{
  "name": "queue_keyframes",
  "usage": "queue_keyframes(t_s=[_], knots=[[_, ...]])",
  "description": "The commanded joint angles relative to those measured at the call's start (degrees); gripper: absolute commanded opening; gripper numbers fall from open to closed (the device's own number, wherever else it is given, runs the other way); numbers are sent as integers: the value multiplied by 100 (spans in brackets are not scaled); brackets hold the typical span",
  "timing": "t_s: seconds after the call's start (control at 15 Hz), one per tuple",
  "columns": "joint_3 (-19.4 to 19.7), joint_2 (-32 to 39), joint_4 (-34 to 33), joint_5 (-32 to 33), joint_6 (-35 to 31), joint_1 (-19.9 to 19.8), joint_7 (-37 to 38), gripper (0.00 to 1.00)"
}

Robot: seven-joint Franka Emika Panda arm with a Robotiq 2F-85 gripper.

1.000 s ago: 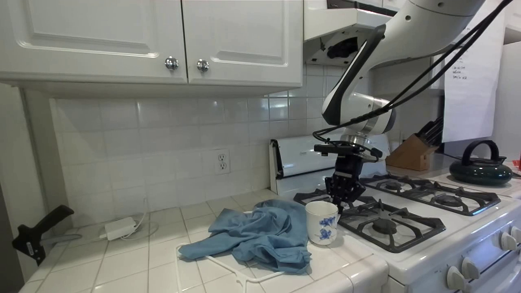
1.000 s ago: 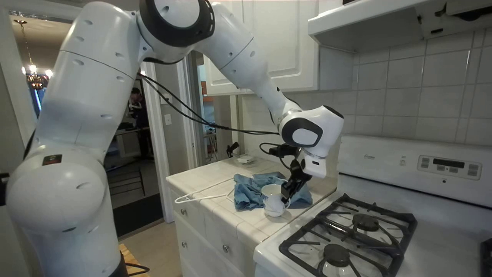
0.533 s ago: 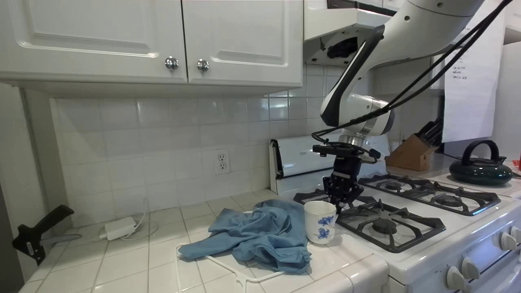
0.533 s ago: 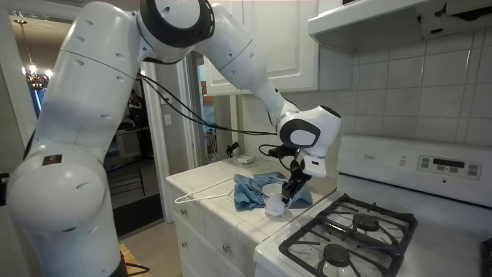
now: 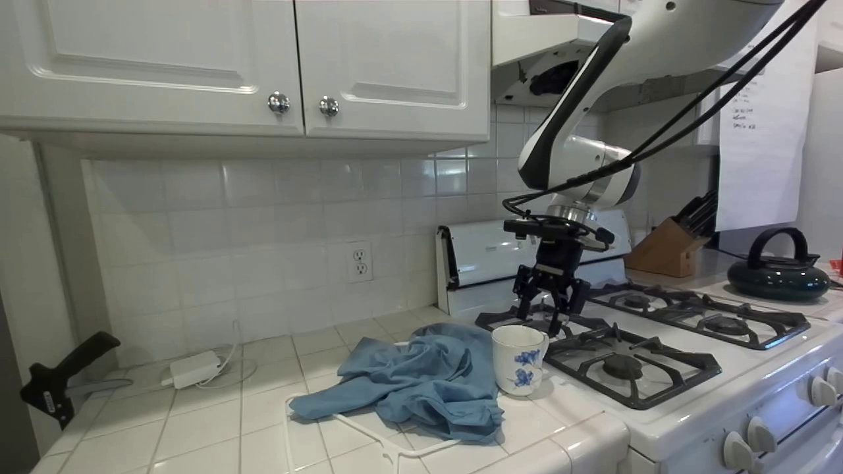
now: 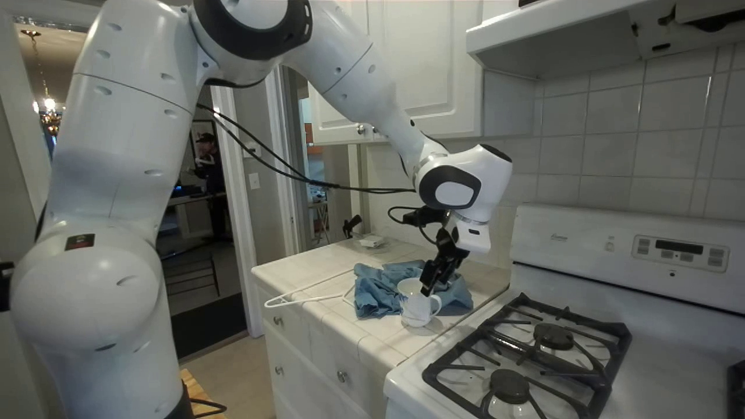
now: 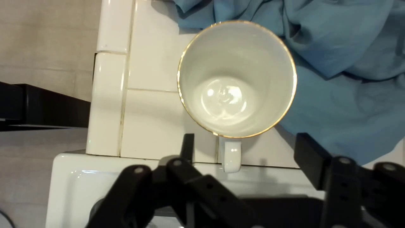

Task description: Move the white mug to the right.

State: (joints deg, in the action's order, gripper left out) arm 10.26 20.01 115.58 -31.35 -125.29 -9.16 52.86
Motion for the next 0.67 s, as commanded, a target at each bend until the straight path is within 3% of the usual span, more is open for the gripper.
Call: queue_keyframes(t_s=[0.0,0.6], knots=[[29,-790,418,385,196,119,125,100],[-272,-2056,42,2570,2934,411,-302,100]])
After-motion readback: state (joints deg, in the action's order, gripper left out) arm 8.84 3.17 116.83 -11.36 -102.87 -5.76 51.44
